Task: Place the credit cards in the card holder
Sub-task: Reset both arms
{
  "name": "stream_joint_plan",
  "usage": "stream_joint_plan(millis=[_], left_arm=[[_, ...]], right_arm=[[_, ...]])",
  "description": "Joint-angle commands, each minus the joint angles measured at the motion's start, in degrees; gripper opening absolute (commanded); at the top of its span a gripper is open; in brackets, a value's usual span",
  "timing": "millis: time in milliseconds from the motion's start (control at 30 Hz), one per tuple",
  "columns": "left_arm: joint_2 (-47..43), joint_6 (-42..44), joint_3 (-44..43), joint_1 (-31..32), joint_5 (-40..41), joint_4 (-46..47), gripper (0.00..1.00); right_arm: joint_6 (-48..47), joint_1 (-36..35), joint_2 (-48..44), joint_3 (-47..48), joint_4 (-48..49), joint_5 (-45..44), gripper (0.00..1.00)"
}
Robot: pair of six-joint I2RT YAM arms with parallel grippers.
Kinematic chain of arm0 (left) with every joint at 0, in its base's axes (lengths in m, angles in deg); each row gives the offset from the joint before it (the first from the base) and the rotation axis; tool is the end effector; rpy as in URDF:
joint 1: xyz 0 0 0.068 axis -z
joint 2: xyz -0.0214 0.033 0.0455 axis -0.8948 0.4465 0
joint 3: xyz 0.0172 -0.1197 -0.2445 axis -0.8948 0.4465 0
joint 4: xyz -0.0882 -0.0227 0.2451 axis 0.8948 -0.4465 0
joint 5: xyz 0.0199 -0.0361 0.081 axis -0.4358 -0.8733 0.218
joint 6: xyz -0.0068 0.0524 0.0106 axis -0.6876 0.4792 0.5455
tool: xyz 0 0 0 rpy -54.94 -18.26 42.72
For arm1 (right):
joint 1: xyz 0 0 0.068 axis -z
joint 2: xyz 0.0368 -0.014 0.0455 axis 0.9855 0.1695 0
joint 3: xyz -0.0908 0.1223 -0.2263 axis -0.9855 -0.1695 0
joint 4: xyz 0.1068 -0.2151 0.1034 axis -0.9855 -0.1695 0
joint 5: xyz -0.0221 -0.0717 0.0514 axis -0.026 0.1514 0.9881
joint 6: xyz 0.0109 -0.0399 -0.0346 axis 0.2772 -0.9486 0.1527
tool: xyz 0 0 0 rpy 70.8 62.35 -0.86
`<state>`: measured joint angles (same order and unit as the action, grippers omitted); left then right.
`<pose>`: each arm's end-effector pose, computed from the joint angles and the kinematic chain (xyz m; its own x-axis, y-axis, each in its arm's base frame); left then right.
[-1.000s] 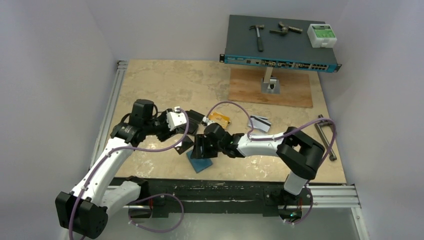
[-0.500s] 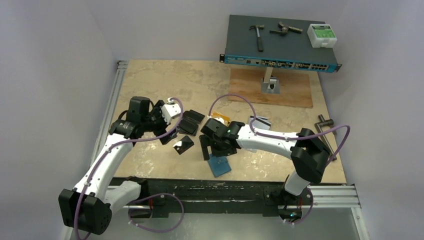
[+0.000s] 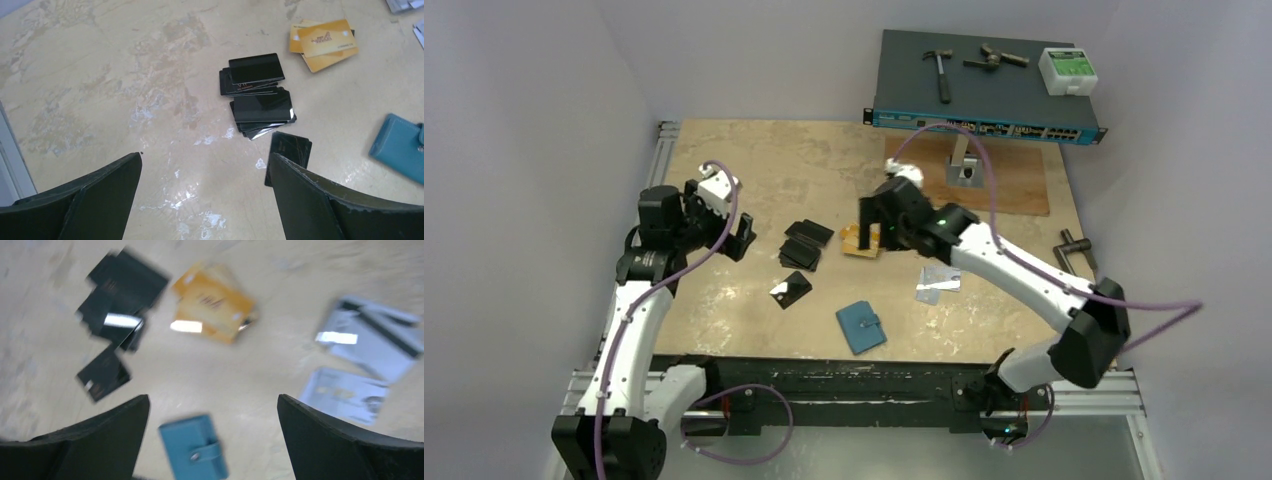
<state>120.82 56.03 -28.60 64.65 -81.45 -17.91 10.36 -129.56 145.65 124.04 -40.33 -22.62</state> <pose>0.1971 -0.0194 0.3170 -0.3874 0.3020 -0.8711 0.5349 0.8432 0.0544 0.2171 0.2373 0.3019 -0.7912 -0.0197 -0.6113 -0.1715 0.9666 0.1907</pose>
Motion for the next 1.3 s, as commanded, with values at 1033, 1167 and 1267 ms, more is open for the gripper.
stream_joint_plan(millis=[1033, 1167, 1267], left_arm=[[24.0, -20.3, 36.7, -7.9, 5.8, 90.2, 1.0], [23.4, -19.5, 36.8, -6.7, 7.6, 89.2, 1.0], [24.2, -19.8, 32.1, -5.3, 12.5, 81.5, 1.0]], right_arm=[[-31.5, 40.3, -2.2, -53.9, 105.5, -13.5, 0.99], [-32.9, 40.3, -2.2, -59.2, 113.1, -12.0, 0.99], [-35.5, 39.0, 0.4, -61.6, 120.7, -13.6, 0.99]])
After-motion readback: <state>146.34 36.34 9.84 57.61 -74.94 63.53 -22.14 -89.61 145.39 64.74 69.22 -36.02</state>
